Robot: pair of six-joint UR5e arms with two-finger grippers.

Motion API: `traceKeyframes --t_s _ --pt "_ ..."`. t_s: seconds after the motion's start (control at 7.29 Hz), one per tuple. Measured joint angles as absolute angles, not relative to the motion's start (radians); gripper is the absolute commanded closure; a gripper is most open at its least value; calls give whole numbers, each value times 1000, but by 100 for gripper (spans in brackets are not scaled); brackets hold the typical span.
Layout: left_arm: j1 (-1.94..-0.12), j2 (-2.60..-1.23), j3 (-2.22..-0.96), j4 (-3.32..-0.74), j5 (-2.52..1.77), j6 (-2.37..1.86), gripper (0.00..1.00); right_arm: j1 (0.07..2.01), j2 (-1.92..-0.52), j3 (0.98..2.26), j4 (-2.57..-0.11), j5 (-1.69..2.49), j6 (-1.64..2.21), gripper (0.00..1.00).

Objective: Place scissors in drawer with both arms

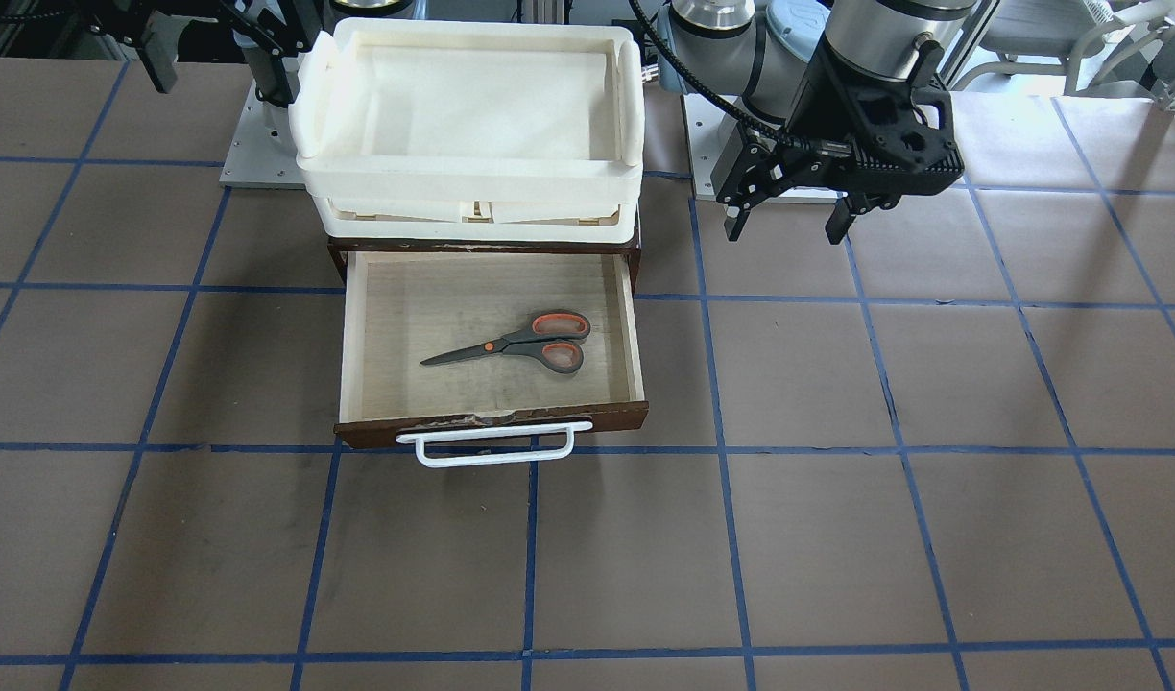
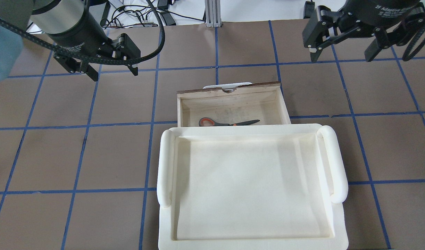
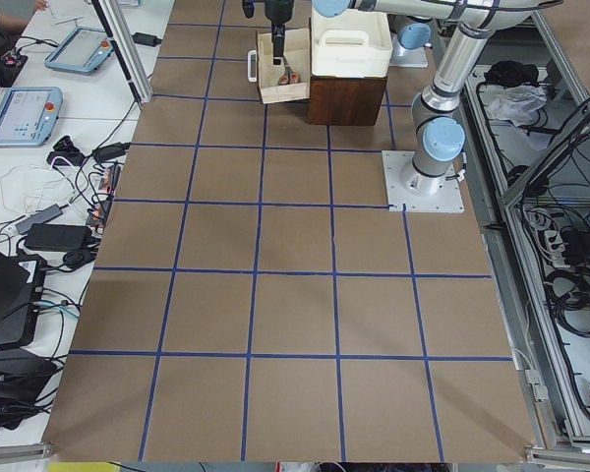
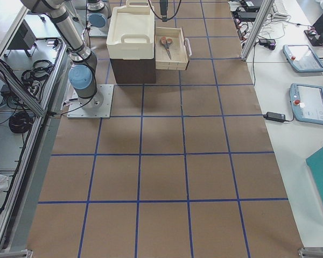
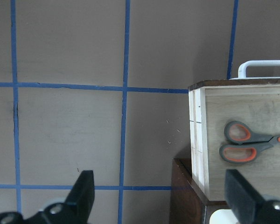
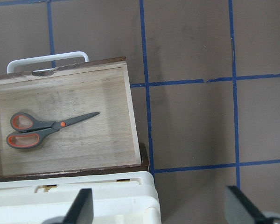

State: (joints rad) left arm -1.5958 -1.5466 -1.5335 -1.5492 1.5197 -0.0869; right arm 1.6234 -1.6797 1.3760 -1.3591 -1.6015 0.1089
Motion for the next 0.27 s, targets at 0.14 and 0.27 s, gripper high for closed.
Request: traceKeyframes --t_s 0.14,0.27 --pt "-1594 -1546 -1534 -1548 1532 -85 0 1624 -1680 1376 -1359 -1601 109 0" --pt "-1593 -1548 -1534 -1547 1537 -82 0 1624 -1680 1376 -1359 -1601 109 0"
